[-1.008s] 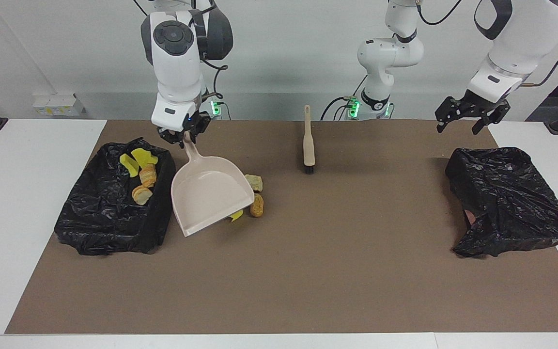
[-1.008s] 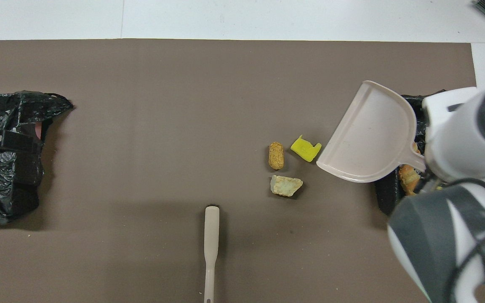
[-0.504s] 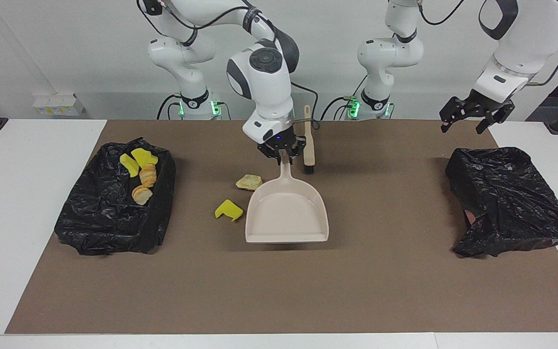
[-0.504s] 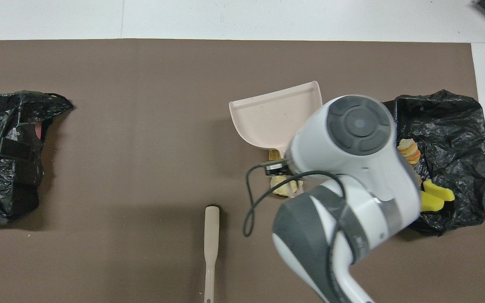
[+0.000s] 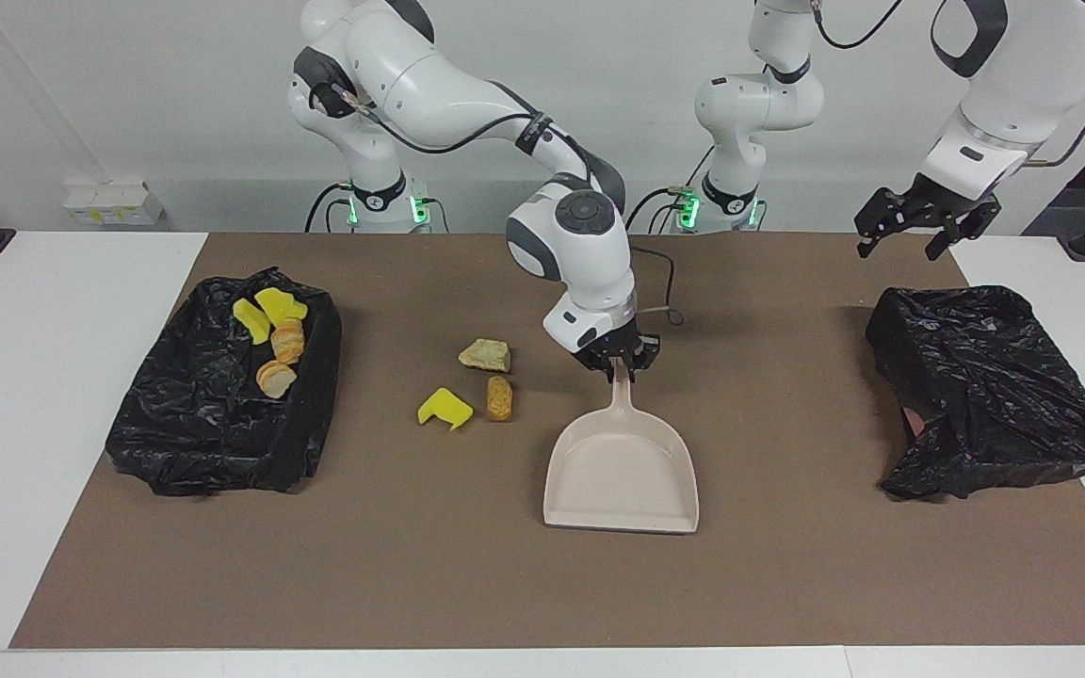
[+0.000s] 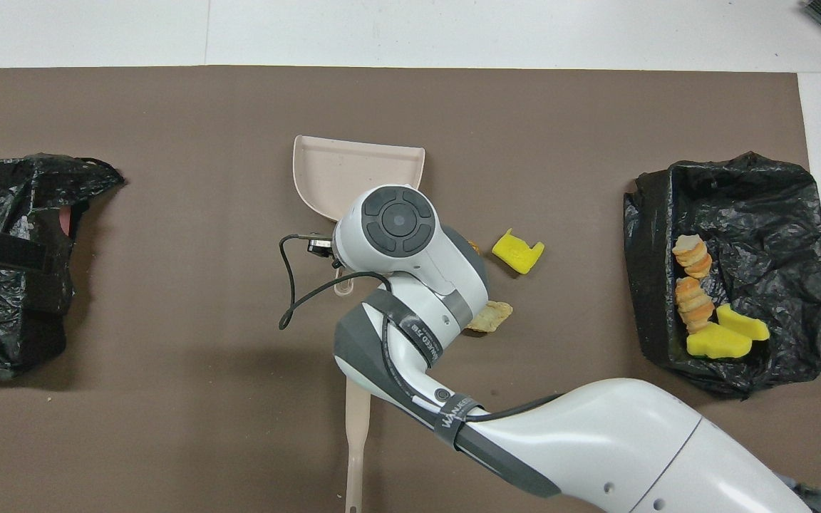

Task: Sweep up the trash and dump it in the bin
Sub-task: 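Set the dustpan down near the remaining scraps with the right gripper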

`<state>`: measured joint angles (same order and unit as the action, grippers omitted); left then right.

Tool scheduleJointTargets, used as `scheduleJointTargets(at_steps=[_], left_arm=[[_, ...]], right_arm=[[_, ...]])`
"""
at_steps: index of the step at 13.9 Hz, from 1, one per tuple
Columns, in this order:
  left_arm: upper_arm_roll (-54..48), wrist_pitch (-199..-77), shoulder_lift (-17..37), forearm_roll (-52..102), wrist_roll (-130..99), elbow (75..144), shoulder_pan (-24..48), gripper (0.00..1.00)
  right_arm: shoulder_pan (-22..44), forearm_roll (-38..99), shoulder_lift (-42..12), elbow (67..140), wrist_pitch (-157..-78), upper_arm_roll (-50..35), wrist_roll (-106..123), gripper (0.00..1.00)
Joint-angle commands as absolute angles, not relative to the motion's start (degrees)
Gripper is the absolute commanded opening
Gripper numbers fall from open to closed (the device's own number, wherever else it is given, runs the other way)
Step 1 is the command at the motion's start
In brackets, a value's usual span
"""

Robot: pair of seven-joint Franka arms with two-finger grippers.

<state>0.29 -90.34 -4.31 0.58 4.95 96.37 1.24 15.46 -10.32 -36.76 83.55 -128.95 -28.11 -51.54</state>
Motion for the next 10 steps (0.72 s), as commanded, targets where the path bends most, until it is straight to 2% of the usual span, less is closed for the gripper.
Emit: scheduleJointTargets(at_steps=[1, 3, 4, 6, 10], left_arm=[[0.26, -90.53, -4.83, -0.09, 5.35, 96.42, 2.20, 1.00], [0.18, -90.35, -5.18, 0.00, 5.80, 96.77, 2.20, 1.00], [0.18, -90.26, -5.19, 0.00, 5.80, 96.77, 2.20, 1.00], [0.18, -90.35, -5.10, 0.00, 5.71, 96.86, 2.20, 1.00], [-0.09, -93.33, -3.43, 0.09, 4.92, 97.38, 3.51, 1.00]], right_arm=[[14.68, -12.39, -38.40, 83.31, -132.08, -29.53, -51.06, 0.25], [14.76, -13.45, -38.15, 83.67, -131.75, -29.62, -50.10, 0.59], [14.77, -13.53, -37.54, 83.67, -131.40, -29.62, -49.49, 1.00], [14.33, -12.75, -33.95, 84.72, -127.12, -29.79, -48.87, 1.00], [13.71, -7.48, -23.23, 87.70, -109.03, -30.14, -45.90, 1.00]])
